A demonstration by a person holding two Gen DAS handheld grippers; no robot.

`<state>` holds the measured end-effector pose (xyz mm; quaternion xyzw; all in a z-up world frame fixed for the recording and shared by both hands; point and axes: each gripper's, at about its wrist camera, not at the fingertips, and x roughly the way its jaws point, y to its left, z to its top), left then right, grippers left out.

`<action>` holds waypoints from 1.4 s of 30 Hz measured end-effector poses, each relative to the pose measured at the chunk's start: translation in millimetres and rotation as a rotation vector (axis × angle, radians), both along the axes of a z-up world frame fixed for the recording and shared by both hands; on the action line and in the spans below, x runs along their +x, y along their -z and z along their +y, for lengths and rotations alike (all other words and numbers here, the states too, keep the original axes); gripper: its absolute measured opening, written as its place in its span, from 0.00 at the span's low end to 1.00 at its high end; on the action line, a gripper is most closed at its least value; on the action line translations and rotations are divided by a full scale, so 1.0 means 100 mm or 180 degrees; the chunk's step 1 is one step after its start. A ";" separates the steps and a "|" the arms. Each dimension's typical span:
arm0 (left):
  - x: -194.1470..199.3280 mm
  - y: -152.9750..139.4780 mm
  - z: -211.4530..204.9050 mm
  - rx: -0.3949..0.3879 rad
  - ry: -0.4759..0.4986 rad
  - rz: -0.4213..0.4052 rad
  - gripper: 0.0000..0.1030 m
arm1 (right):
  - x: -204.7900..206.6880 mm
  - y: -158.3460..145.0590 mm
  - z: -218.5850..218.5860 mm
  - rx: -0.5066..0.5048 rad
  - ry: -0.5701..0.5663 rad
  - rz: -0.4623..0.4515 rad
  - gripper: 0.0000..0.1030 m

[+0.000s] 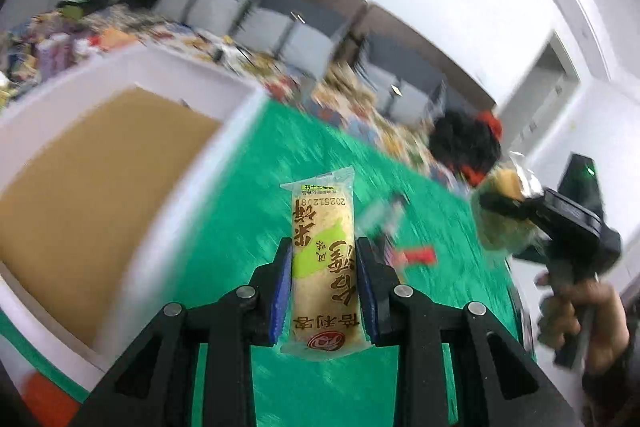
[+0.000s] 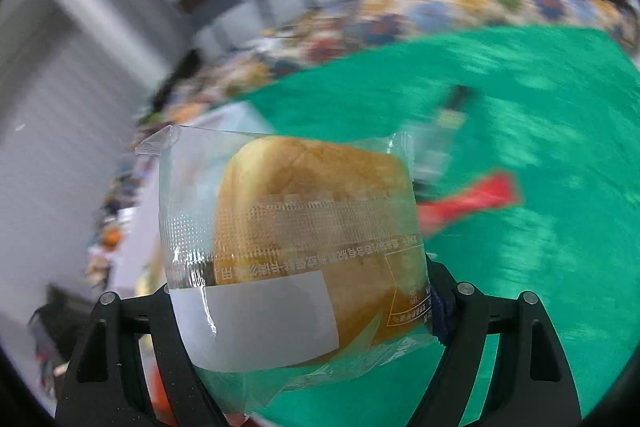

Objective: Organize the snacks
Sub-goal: 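Carry the cake roll and bread into the white box and open both tools, then move both tools back over the remaining snacks on the cloth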

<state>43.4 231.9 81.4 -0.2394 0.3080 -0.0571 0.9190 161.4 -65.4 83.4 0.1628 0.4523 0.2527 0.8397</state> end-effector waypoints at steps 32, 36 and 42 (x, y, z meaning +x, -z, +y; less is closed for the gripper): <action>0.24 0.49 0.85 0.1167 -0.0648 0.0337 0.87 | -0.01 0.89 0.57 -0.1260 -0.0204 -0.0662 0.86; 0.39 0.61 0.55 0.1574 -0.0564 0.0531 0.87 | -0.10 1.31 -0.63 -0.1644 0.0430 -0.0509 0.86; 0.43 0.65 0.35 0.1735 -0.0540 0.0712 0.87 | -0.24 1.64 -1.94 -0.1963 0.1230 -0.0253 0.86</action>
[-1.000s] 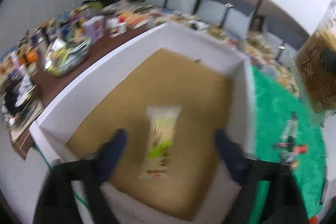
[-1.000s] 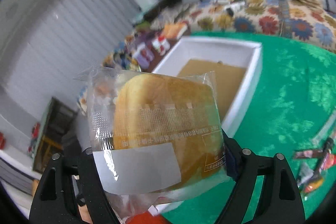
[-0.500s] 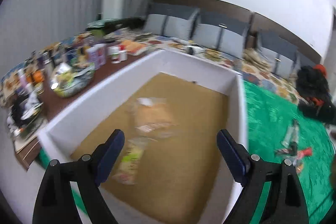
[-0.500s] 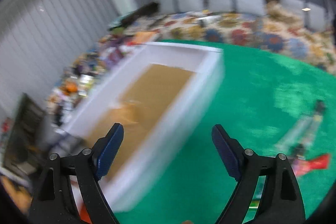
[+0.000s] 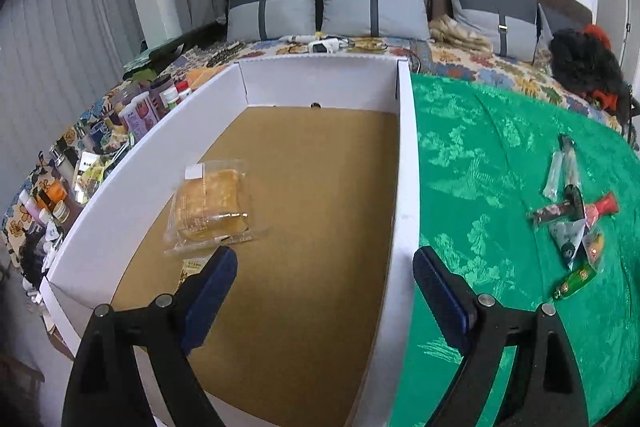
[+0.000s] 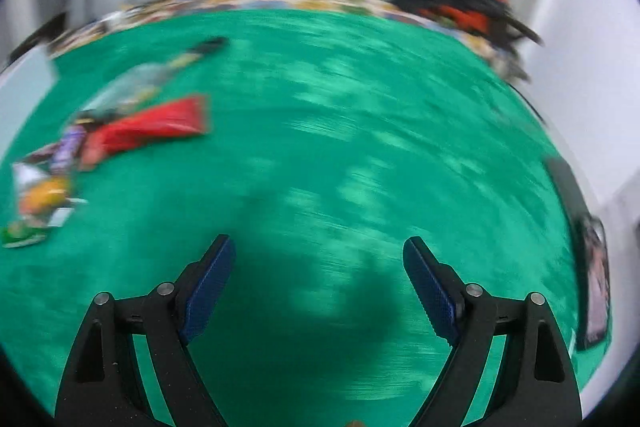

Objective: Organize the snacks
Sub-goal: 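Move both tools back over the remaining snacks on the cloth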

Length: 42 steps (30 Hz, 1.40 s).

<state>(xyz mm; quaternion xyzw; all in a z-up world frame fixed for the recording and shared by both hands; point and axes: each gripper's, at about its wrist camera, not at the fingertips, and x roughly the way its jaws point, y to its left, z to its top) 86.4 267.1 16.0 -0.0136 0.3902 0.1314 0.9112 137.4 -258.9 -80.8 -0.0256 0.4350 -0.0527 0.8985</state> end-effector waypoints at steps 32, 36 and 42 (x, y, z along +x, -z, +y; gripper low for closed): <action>-0.09 0.47 -2.18 -0.0567 0.1069 0.0265 1.00 | -0.01 0.22 -0.28 0.0335 0.0168 -0.0001 0.93; 0.04 0.88 -2.32 -0.0424 0.1074 0.0590 0.99 | -0.01 0.22 -0.28 0.0335 0.0169 -0.0001 0.93; 0.26 0.93 -2.38 -0.0226 0.1141 0.0535 1.00 | -0.01 0.21 -0.28 0.0335 0.0170 0.0000 0.93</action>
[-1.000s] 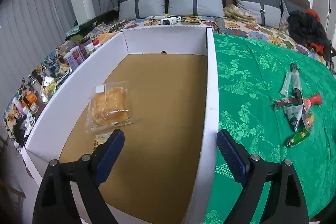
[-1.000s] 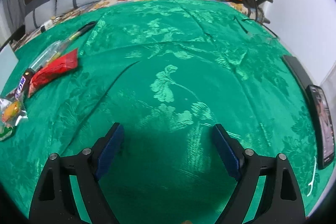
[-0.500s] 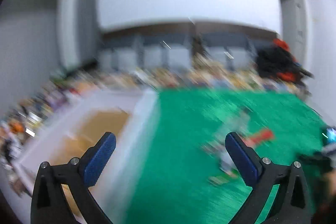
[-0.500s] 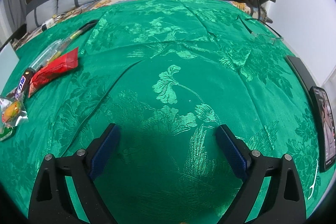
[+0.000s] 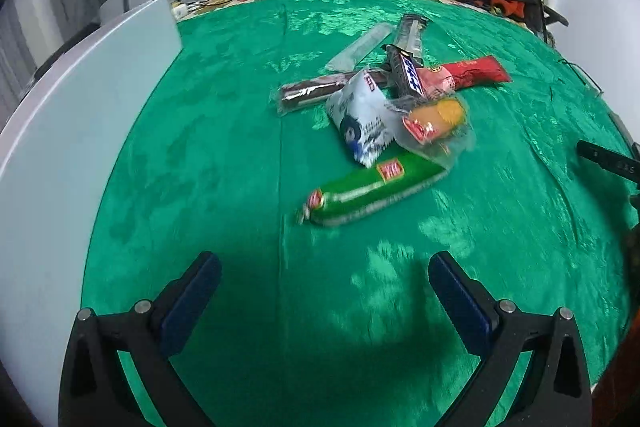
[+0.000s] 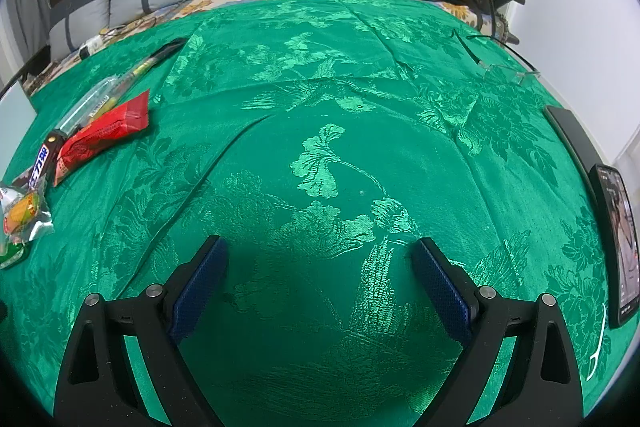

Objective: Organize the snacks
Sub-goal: 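Move both tools back over the remaining snacks on the cloth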

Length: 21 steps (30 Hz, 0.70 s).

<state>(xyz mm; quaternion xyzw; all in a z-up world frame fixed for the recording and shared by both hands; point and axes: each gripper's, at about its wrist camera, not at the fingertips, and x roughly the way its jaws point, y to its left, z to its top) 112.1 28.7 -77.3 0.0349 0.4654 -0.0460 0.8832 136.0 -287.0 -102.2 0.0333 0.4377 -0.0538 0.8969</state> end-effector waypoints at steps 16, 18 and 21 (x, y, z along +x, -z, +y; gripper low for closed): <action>0.07 0.12 0.20 -0.0104 -0.0079 -0.0141 1.00 | 0.00 0.00 0.00 -0.0001 0.0003 0.0001 0.93; 0.07 0.12 0.20 -0.0103 -0.0079 -0.0141 1.00 | 0.00 0.00 0.00 -0.0001 0.0003 0.0001 0.93; 0.07 0.12 0.20 -0.0103 -0.0079 -0.0141 1.00 | 0.00 0.00 0.00 -0.0001 0.0004 0.0001 0.93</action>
